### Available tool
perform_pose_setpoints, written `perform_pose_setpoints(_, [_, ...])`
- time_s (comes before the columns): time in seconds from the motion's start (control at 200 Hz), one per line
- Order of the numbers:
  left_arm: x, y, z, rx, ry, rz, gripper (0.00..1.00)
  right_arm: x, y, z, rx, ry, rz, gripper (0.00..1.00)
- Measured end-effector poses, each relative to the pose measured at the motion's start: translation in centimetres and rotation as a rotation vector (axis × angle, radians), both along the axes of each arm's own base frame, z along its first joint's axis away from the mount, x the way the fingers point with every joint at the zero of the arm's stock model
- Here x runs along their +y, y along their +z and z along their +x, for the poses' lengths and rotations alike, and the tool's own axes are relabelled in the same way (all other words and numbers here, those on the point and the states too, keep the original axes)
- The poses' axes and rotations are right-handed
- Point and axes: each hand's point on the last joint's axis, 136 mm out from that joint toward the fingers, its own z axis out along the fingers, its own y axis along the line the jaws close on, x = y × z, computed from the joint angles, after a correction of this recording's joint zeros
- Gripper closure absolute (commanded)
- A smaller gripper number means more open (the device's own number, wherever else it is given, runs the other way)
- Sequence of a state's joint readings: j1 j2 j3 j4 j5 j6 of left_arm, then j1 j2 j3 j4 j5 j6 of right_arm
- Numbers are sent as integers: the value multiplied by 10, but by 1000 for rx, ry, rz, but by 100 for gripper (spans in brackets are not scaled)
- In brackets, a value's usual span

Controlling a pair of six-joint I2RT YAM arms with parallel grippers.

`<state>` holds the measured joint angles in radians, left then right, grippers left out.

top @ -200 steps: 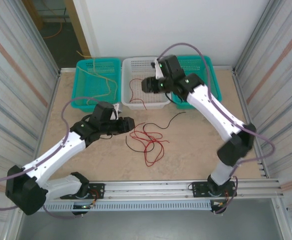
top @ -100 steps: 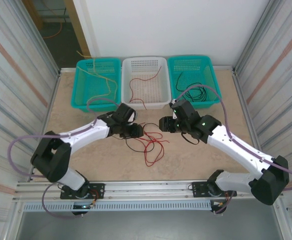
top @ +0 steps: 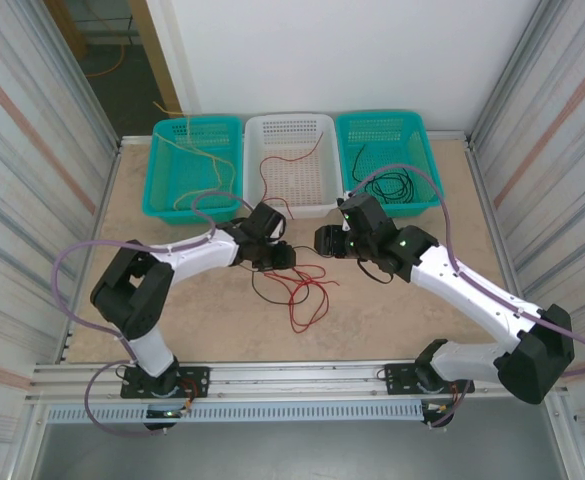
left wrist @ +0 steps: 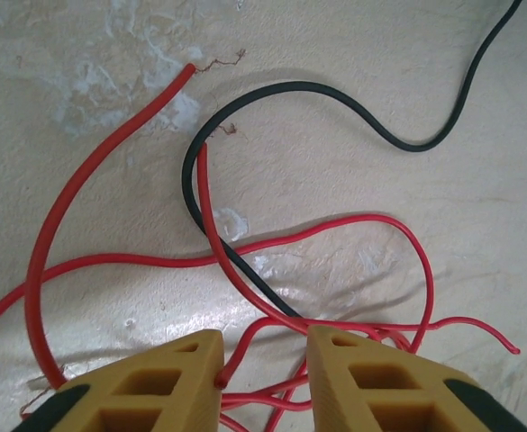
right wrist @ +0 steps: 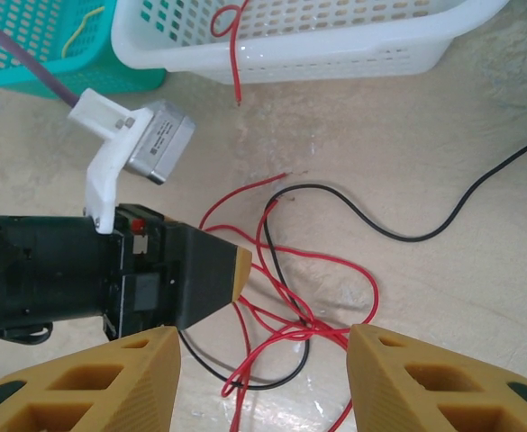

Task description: Untangle the cables

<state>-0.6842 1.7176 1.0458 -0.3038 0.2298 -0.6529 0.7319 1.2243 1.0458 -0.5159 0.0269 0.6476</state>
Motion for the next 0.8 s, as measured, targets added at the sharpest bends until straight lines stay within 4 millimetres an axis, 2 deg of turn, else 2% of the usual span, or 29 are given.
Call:
perform_pose_setpoints(0.15, [-1,-5,1,8,-8,6,100,0,1,0,-2,0,2,48])
perform_pose_setpoints(0.306, [-2,2,-1,-10,-25,1,100,3,14,4,-24,1,21,48])
perform_pose_setpoints(0.401, [-2,27,-3,-51,-42,-30,100,6,23,5,-38,4,37,48])
perform_pose_setpoints(0.501, [-2,80,-8,-154,-69,-103,100,9,33,6,-53,11,54,48])
perform_pose_setpoints(0.712, [6,239,-24,-483,-147,-302,100,24,63,4,-99,72,115,45])
perform_pose_setpoints(0.797, [12,285,-37,-583,-182,-360,100,35,85,0,-139,114,150,45])
